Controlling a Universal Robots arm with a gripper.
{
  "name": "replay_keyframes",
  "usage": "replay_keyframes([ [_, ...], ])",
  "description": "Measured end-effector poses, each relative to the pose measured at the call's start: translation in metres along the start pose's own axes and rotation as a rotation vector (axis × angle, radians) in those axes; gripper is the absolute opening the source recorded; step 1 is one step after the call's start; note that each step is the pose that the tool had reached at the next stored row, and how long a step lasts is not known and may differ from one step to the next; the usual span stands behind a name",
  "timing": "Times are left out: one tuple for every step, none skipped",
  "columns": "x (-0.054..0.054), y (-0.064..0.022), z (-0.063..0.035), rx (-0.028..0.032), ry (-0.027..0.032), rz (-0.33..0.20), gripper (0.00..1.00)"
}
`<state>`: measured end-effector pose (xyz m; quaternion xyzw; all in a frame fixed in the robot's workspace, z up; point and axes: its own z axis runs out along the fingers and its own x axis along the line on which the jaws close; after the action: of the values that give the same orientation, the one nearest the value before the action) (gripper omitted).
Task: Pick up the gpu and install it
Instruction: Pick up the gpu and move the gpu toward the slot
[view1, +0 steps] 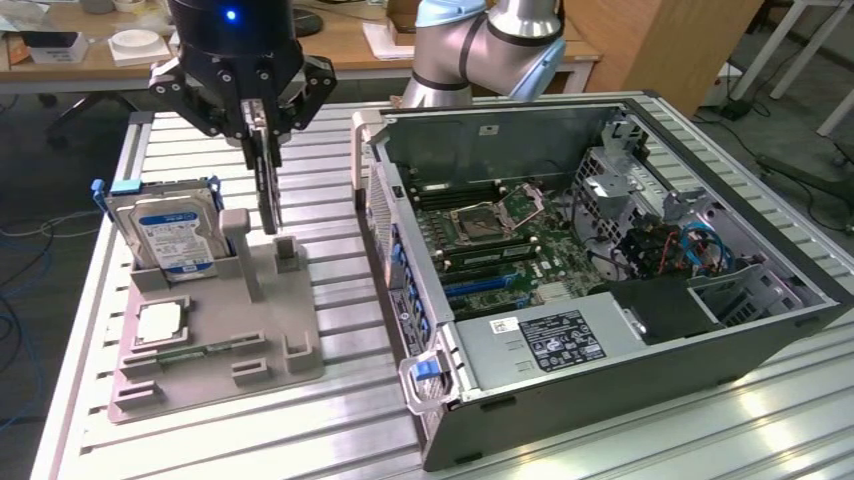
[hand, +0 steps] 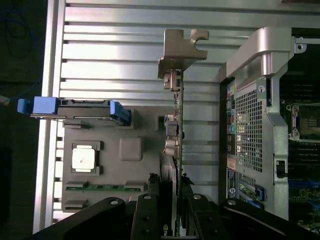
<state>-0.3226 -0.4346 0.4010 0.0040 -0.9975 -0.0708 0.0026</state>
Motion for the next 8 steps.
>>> replay_keyframes([
  [0.0000,0.0001,-0.0006,-0.0009,0.0000,0.000,0.26],
  [0.0000,0.0002,-0.0012,-0.0017,0.0000,0.000,0.26],
  [0.0000,0.0002,-0.0019,-0.0025,0.0000,0.000,0.26],
  [0.0000,0.0003,-0.0025,-0.0032,-0.0001,0.000,0.26],
  [0.0000,0.0004,-0.0031,-0.0039,-0.0001,0.000,0.26],
  [0.0000,0.0005,-0.0037,-0.0047,-0.0001,0.000,0.26],
  [0.0000,0.0005,-0.0043,-0.0054,-0.0001,0.000,0.26],
  [0.0000,0.0006,-0.0050,-0.0061,0.0000,0.000,0.26],
])
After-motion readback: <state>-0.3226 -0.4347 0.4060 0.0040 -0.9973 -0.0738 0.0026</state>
